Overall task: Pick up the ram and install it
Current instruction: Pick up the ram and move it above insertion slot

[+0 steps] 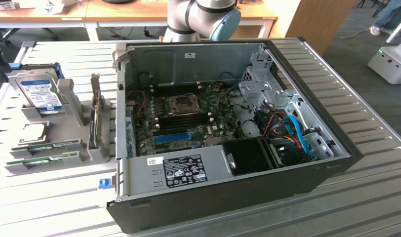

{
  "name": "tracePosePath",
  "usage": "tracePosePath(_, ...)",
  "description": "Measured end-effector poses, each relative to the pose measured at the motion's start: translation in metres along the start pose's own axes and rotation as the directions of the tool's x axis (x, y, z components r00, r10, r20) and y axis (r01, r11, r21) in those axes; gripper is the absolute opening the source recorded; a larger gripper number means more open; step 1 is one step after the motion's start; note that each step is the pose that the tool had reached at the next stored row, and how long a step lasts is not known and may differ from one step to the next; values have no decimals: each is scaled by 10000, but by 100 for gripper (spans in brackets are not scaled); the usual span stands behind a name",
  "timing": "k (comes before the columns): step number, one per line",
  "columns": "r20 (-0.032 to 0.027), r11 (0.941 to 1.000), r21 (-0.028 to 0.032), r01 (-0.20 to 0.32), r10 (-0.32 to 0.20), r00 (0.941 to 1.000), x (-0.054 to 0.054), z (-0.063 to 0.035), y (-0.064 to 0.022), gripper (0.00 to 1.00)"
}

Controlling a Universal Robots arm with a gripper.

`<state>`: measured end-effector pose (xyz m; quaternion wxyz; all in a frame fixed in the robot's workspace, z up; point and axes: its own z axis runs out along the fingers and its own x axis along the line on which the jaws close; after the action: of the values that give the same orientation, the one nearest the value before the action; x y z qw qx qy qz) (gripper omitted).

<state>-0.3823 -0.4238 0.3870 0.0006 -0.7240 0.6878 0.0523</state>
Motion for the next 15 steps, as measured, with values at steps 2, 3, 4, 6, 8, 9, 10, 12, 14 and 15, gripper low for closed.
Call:
tracePosePath(2,-1,10000,7,1,-1,10000,3,33,-3,31)
tracePosePath(3,0,10000,9,1,-1,10000,4,50,-4,31)
tracePosePath(4,-1,10000,11,1,-1,10000,5,68,-5,31)
tracePosePath(6,-1,10000,11,1,-1,10000,10,128,-9,31)
tracePosePath(8,-1,10000,12,0,0,10000,13,164,-12,31)
tracePosePath(9,-1,10000,12,0,0,10000,14,182,-13,31)
tracePosePath(10,-1,10000,12,0,0,10000,16,202,-14,31)
tracePosePath(12,0,10000,12,0,0,10000,20,238,-17,31)
tracePosePath(14,-1,10000,13,0,0,10000,24,273,-19,31)
tracePosePath(15,-1,10000,11,1,-1,10000,26,290,-21,31)
